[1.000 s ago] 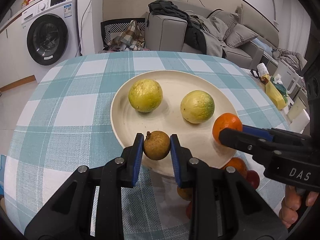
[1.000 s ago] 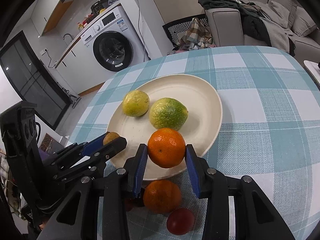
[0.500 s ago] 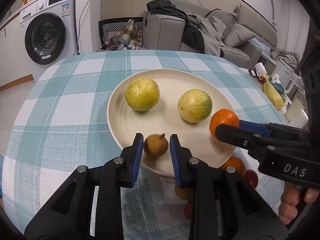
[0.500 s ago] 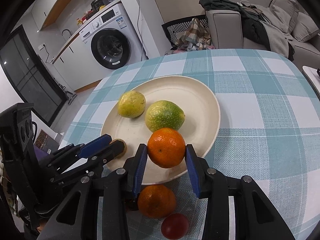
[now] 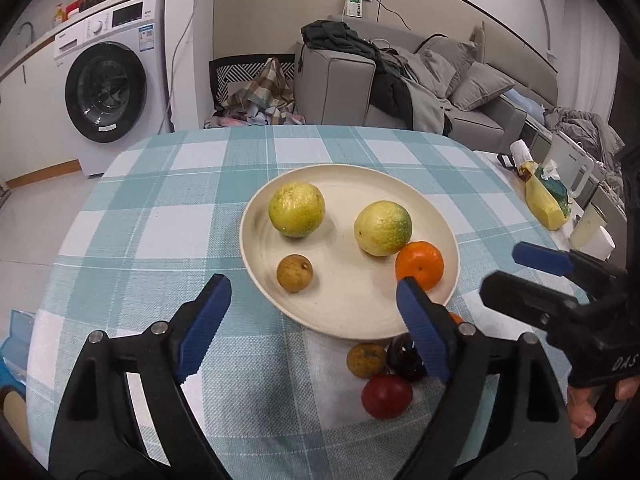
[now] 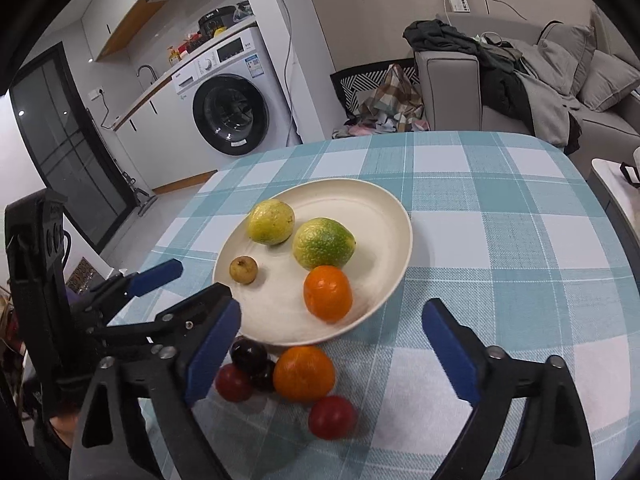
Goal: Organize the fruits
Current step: 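Withdraw both tools from the plate toward the remaining fruits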
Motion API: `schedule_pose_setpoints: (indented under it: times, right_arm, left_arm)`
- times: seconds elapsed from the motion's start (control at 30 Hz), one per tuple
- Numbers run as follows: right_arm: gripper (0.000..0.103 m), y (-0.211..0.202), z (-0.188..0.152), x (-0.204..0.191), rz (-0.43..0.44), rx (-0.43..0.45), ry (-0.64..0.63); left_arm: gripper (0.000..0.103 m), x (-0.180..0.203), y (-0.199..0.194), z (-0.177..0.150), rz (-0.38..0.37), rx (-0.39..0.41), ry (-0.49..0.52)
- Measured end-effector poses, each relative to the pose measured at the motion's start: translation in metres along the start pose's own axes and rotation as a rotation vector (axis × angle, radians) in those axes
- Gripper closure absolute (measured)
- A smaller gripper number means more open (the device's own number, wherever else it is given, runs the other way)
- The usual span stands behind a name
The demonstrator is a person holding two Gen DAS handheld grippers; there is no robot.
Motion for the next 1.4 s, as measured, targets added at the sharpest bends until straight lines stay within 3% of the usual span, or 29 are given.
schedule_pose_setpoints:
  times: [0.17, 0.3, 0.77, 1.2, 1.27, 1.4]
  right_arm:
    - [0.000, -0.013, -0.008, 0.001, -0.026, 0.015, -0.016]
    - [0.000, -0.020, -0.012, 0.001, -0.034, 0.024, -0.030]
    - [0.000, -0.021, -0.033, 0.012, -0.044, 0.004, -0.012]
    - [0.000, -0.006, -0.057, 0.004, -0.008, -0.118, -0.050]
    - [0.002, -0.003, -0.062, 0.003, 0.010, -0.141, -0.054]
    - [0.027, 0.001, -0.068, -0.001, 0.016, -0.161, -0.076]
  left_arm:
    - [0.014, -0.004, -0.016, -0.005, 0.016, 0.001, -0.011]
    - [0.001, -0.005, -0.025, -0.010, 0.021, 0.016, -0.017]
    - [0.001, -0.007, -0.037, -0.034, 0.010, -0.007, -0.026]
    - [0.001, -0.006, -0.035, -0.054, 0.002, -0.040, -0.023]
    - [0.001, -0.006, -0.034, -0.057, 0.002, -0.048, -0.021]
    - [0.001, -0.003, -0.030, -0.059, -0.004, -0.060, -0.015]
Point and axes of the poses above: each gripper's, at about its wrist camera, not at the fingertips, and y roughly the way its jaws point, x to its right, z to its top, the point moved 5 cm from there along y, roughly the way its jaws point, and after that the axes turned 1 degree about -y, right-handed, at the moved point
